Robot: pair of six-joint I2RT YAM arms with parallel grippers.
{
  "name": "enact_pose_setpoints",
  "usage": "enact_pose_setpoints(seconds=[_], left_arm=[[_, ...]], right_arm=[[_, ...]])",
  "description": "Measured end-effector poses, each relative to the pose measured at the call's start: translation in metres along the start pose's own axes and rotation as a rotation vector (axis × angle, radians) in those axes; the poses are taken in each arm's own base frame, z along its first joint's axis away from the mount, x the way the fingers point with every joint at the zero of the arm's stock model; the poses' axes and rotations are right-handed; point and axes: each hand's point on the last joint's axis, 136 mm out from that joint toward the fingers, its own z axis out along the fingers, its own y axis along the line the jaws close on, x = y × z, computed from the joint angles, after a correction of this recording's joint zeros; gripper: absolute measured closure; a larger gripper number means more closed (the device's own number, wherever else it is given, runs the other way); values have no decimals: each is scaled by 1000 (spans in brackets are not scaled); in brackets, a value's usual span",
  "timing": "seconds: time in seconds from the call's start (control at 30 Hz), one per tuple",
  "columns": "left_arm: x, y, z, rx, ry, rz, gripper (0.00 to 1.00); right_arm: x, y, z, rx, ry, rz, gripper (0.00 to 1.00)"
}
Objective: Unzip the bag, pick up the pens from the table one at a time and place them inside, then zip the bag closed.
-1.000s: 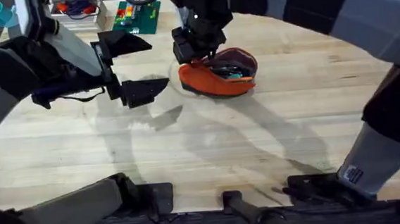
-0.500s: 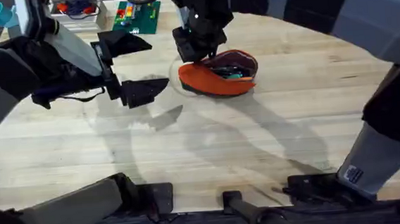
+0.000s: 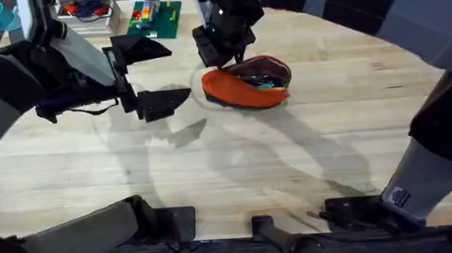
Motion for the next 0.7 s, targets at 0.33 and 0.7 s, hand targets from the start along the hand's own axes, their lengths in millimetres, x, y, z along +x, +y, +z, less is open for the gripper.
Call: enact_pose_setpoints(seconds=[0.33,0.7], left_arm=[[1,0,0,-1,3,0,7],[4,1,0,-5,22,0,6]], right_arm=[[-1,0,-2,0,-1,-6,970],[-4,1,-5,-3,-9,-7,970]])
